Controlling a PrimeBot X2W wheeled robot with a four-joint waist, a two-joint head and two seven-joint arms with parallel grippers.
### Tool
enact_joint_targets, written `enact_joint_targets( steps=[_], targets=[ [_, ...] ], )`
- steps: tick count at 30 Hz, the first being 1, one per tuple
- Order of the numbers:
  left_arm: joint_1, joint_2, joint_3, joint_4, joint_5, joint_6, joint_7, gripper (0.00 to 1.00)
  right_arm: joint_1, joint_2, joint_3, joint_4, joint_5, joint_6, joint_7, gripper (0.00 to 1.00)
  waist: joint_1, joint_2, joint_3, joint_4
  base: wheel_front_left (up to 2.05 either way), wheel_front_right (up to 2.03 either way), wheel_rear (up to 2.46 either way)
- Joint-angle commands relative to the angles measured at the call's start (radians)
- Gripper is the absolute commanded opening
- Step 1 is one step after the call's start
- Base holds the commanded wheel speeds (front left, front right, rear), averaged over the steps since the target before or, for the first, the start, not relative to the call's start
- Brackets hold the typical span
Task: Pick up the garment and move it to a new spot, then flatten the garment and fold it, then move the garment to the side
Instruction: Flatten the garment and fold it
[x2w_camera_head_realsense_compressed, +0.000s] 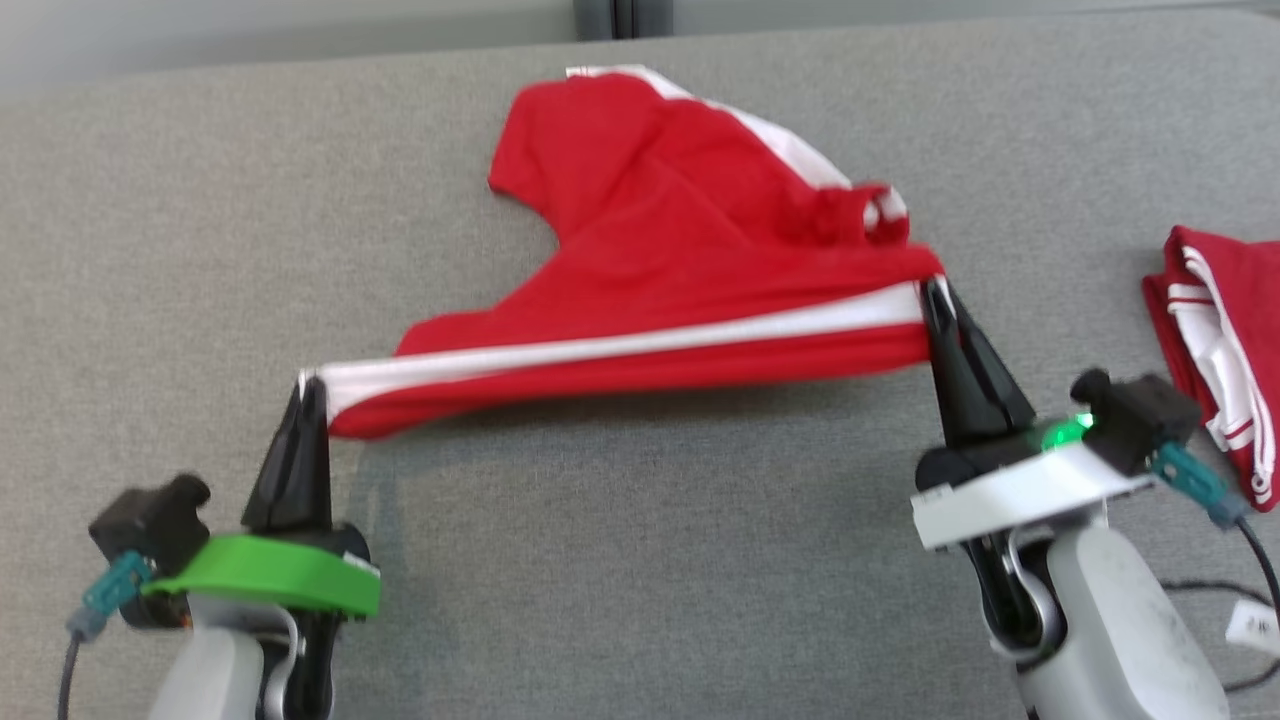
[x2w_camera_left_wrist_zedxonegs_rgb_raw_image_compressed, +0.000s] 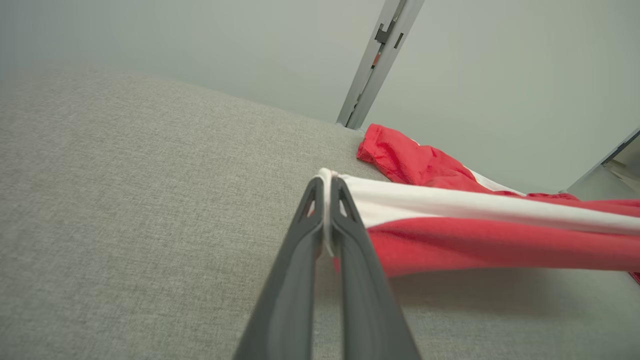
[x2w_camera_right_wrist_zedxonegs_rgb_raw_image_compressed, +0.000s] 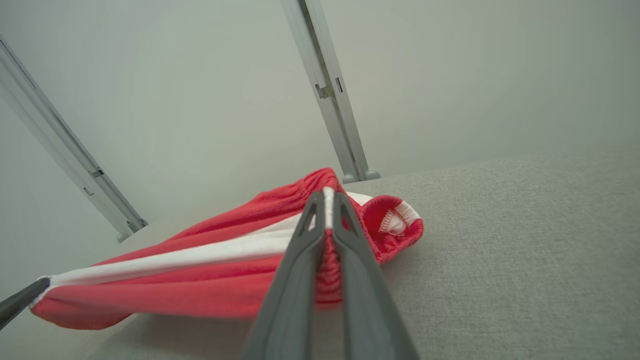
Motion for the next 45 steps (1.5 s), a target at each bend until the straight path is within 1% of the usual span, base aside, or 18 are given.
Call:
enact_joint_targets(
  steps=[1,7,10,14,17,21,26,34,36,45],
  targets=[
    [0.047,-0.001,0.032,0.011,0.009,0.004,-0.003,0.00,0.047,-0.011,-0.027,-0.006,0.021,-0.004,-0.005,0.00,0.0000,0.0000,-0.087,-0.017,0.00,0.00,0.00],
    [0.178,-0.049,0.077,0.028,0.053,0.007,-0.004,0.00,0.207,-0.013,-0.059,0.000,0.048,-0.005,-0.006,0.00,0.0000,0.0000,-0.182,-0.028,0.00,0.00,0.00],
    [0.239,-0.072,0.079,0.028,0.071,0.007,-0.004,0.00,0.286,-0.014,-0.063,0.003,0.058,-0.006,-0.006,0.00,0.0000,0.0000,-0.213,-0.034,0.00,0.00,0.00],
    [0.283,-0.091,0.074,0.011,0.089,0.007,-0.004,0.00,0.361,-0.014,-0.065,-0.011,0.069,-0.006,-0.006,0.00,0.0000,0.0000,-0.227,-0.041,0.00,0.00,0.00],
    [0.284,-0.089,0.062,-0.012,0.100,0.007,-0.004,0.00,0.379,-0.014,-0.074,-0.031,0.081,-0.006,-0.006,0.00,0.0000,0.0000,-0.212,-0.053,0.00,0.00,0.00],
    [0.199,-0.059,0.003,-0.040,0.097,0.006,-0.004,0.00,0.333,-0.010,-0.069,-0.049,0.094,-0.005,-0.006,0.00,0.0000,0.0000,-0.162,-0.071,0.00,0.00,0.00],
    [0.033,-0.005,-0.073,-0.057,0.080,0.004,-0.003,0.00,0.237,-0.009,-0.043,-0.051,0.128,-0.003,-0.005,0.00,0.0000,0.0000,-0.061,-0.099,0.00,0.00,0.00],
    [-0.199,0.071,-0.190,-0.016,0.044,0.004,-0.003,0.00,0.095,-0.008,-0.016,-0.026,0.182,-0.003,-0.005,0.00,0.0000,0.0000,0.091,-0.151,0.00,0.00,0.00],
    [-0.252,0.094,-0.212,-0.005,0.039,0.004,-0.003,0.00,0.070,-0.008,-0.013,-0.021,0.200,-0.003,-0.005,0.00,0.0000,0.0000,0.125,-0.168,0.00,0.00,0.00],
    [-0.427,0.160,-0.279,0.024,0.034,0.004,-0.003,0.00,0.013,-0.007,0.012,-0.025,0.247,-0.003,-0.005,0.00,0.0000,0.0000,0.224,-0.213,0.00,0.00,0.00]
  ],
)
